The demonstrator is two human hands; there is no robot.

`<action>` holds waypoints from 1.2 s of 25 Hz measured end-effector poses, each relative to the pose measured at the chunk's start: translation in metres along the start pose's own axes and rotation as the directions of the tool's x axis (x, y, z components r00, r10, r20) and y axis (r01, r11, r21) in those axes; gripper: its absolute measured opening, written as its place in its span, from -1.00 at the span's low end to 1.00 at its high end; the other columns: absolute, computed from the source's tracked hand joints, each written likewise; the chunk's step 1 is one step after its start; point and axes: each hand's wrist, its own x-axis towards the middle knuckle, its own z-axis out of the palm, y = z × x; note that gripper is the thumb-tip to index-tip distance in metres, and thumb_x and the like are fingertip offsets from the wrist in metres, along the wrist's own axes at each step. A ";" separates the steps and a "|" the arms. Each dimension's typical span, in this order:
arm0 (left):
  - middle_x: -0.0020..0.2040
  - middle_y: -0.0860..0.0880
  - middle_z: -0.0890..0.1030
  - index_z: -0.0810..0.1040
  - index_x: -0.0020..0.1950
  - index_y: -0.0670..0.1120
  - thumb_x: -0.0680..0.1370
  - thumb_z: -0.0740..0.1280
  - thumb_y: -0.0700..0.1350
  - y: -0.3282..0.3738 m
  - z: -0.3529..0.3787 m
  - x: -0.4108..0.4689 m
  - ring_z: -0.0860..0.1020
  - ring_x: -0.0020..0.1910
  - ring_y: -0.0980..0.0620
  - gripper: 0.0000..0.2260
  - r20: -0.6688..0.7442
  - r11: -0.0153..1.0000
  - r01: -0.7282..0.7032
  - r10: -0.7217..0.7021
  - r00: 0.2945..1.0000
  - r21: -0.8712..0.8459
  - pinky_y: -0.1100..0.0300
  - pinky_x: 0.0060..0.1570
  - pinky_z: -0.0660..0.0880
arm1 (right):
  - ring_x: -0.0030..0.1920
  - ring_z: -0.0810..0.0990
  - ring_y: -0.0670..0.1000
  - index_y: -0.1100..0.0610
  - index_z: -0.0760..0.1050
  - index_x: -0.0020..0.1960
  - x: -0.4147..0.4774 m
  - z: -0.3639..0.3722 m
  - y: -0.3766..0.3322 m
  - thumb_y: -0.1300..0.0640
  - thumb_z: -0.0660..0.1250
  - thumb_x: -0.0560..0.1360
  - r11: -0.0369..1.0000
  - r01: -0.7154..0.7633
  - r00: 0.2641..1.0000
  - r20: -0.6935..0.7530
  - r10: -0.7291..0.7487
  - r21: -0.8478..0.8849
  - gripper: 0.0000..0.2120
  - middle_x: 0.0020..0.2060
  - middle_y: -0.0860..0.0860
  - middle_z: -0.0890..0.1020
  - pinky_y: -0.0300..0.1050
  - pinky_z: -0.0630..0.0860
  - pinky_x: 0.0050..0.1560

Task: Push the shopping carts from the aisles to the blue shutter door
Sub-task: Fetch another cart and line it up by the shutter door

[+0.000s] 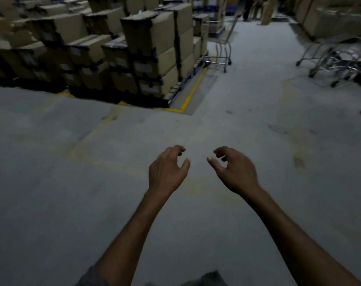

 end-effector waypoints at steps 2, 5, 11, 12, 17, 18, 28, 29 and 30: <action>0.18 0.13 0.60 0.50 0.31 0.11 0.59 0.32 0.14 0.007 0.018 0.039 0.57 0.14 0.08 -0.69 0.016 0.999 -0.050 0.050 0.999 -0.021 0.13 -0.01 0.50 | 0.02 0.62 -0.08 -0.10 0.55 0.21 0.031 -0.002 0.016 -0.30 0.29 0.57 0.999 -0.049 0.998 -0.047 0.048 -0.012 -0.65 0.07 -0.17 0.66 0.04 0.55 0.09; 0.25 0.09 0.58 0.49 0.37 0.09 0.58 0.32 0.13 0.019 0.047 0.091 0.54 0.22 0.03 -0.63 0.017 0.990 -0.141 0.141 0.990 -0.023 0.08 0.07 0.48 | 0.08 0.60 -0.04 -0.09 0.54 0.22 0.075 -0.001 0.041 -0.29 0.29 0.57 0.996 -0.086 0.990 -0.114 0.082 -0.028 -0.64 0.10 -0.14 0.65 0.03 0.53 0.11; 0.46 0.07 0.44 0.34 0.53 0.10 0.58 0.34 0.12 0.057 0.117 0.205 0.40 0.41 0.01 -0.48 0.022 0.976 -0.215 0.215 0.976 -0.039 0.00 0.26 0.39 | 0.28 0.49 0.02 -0.06 0.46 0.37 0.177 -0.006 0.111 -0.25 0.31 0.58 0.990 -0.089 0.974 -0.219 0.064 -0.108 -0.56 0.29 -0.06 0.57 0.04 0.39 0.22; 0.48 0.06 0.42 0.32 0.55 0.10 0.58 0.34 0.11 0.065 0.129 0.224 0.38 0.43 0.01 -0.46 0.012 0.973 -0.227 0.227 0.974 -0.030 -0.01 0.28 0.37 | 0.31 0.46 0.03 -0.06 0.43 0.40 0.197 -0.007 0.124 -0.25 0.31 0.58 0.988 -0.078 0.973 -0.228 0.046 -0.134 -0.53 0.33 -0.05 0.53 0.05 0.38 0.24; 0.52 0.05 0.38 0.27 0.58 0.11 0.57 0.36 0.09 0.105 0.178 0.322 0.32 0.49 -0.01 -0.40 -0.048 0.967 -0.254 0.255 0.966 0.013 -0.05 0.30 0.36 | 0.36 0.40 0.05 -0.04 0.35 0.46 0.304 -0.018 0.183 -0.26 0.28 0.58 0.974 0.000 0.976 -0.213 -0.050 -0.226 -0.47 0.38 -0.02 0.47 0.06 0.38 0.25; 0.52 0.04 0.38 0.27 0.58 0.10 0.57 0.36 0.08 0.111 0.187 0.343 0.31 0.50 -0.02 -0.40 -0.065 0.965 -0.259 0.261 0.963 0.032 -0.06 0.31 0.36 | 0.36 0.40 0.06 -0.02 0.36 0.46 0.326 -0.020 0.193 -0.25 0.28 0.58 0.967 0.020 0.974 -0.212 -0.076 -0.255 -0.46 0.38 -0.01 0.47 0.06 0.39 0.25; 0.54 -0.02 0.39 0.33 0.57 -0.02 0.58 0.33 0.08 0.135 0.286 0.520 0.25 0.58 -0.05 -0.43 -0.032 0.927 -0.332 0.342 0.939 0.174 -0.01 0.45 0.25 | 0.40 0.38 0.06 0.01 0.37 0.49 0.524 -0.009 0.279 -0.23 0.26 0.60 0.962 0.045 0.978 -0.186 -0.099 -0.271 -0.46 0.39 0.01 0.48 0.08 0.37 0.30; 0.53 -0.01 0.40 0.35 0.56 -0.01 0.59 0.32 0.09 0.133 0.300 0.542 0.27 0.57 -0.04 -0.45 -0.022 0.929 -0.330 0.338 0.941 0.166 -0.01 0.44 0.26 | 0.41 0.38 0.06 0.00 0.36 0.49 0.546 -0.003 0.286 -0.24 0.26 0.60 0.965 0.039 0.980 -0.179 -0.087 -0.259 -0.45 0.40 0.01 0.48 0.07 0.36 0.31; 0.52 0.01 0.42 0.37 0.55 0.00 0.59 0.31 0.11 0.131 0.313 0.563 0.30 0.55 -0.03 -0.46 -0.014 0.935 -0.323 0.328 0.944 0.147 -0.01 0.41 0.29 | 0.42 0.37 0.05 0.00 0.36 0.50 0.567 0.004 0.294 -0.24 0.25 0.61 0.969 0.034 0.982 -0.174 -0.078 -0.246 -0.45 0.41 0.01 0.48 0.07 0.36 0.32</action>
